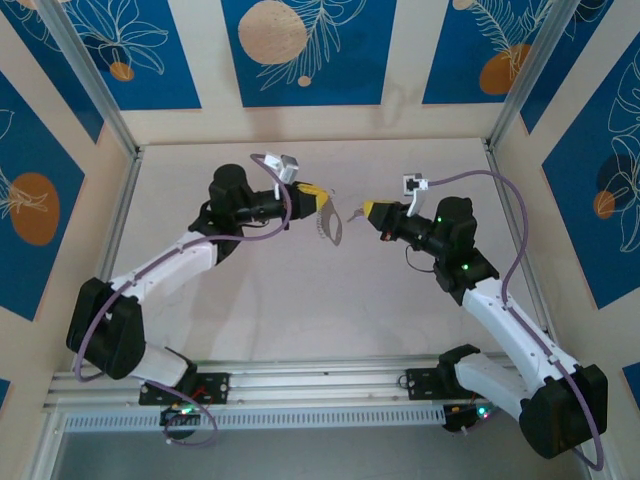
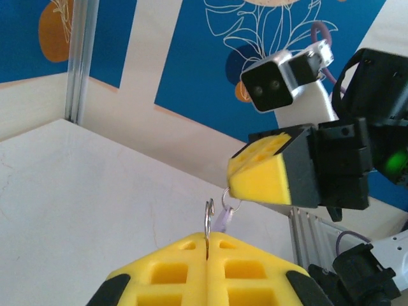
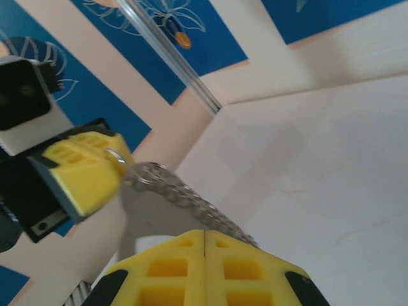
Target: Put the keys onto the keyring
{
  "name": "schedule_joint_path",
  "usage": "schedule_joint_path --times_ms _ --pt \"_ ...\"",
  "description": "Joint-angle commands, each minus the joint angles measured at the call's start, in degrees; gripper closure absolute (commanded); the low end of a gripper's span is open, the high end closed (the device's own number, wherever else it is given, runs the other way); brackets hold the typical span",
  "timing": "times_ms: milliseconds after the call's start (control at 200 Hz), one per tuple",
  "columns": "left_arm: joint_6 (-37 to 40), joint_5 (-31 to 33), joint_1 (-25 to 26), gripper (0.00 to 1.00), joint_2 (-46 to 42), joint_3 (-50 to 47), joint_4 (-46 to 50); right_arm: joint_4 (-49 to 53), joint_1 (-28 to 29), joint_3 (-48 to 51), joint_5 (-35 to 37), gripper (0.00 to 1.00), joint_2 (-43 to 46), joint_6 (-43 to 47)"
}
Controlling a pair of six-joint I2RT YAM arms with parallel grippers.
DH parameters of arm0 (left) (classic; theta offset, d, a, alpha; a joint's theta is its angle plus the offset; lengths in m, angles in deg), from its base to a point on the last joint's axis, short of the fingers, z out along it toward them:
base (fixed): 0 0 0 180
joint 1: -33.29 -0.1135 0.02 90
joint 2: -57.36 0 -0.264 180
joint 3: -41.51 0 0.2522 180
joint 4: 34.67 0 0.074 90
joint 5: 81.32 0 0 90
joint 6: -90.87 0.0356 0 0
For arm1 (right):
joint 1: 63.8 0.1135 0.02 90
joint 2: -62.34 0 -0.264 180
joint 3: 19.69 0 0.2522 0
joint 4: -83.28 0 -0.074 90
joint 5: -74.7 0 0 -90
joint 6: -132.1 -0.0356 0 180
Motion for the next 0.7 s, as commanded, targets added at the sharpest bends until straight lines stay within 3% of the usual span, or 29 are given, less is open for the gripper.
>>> schedule_joint_path --times_ms 0,695 --pt "5.2 0.7 1.4 1.00 1.2 3.2 3.8 -5.1 -0.3 -1.6 -4.0 1.00 0.5 1.7" --pt "10.3 2.5 5.5 1.00 4.0 7.3 10.9 -6.9 1.3 -3.0 -5.0 1.00 -2.2 1.0"
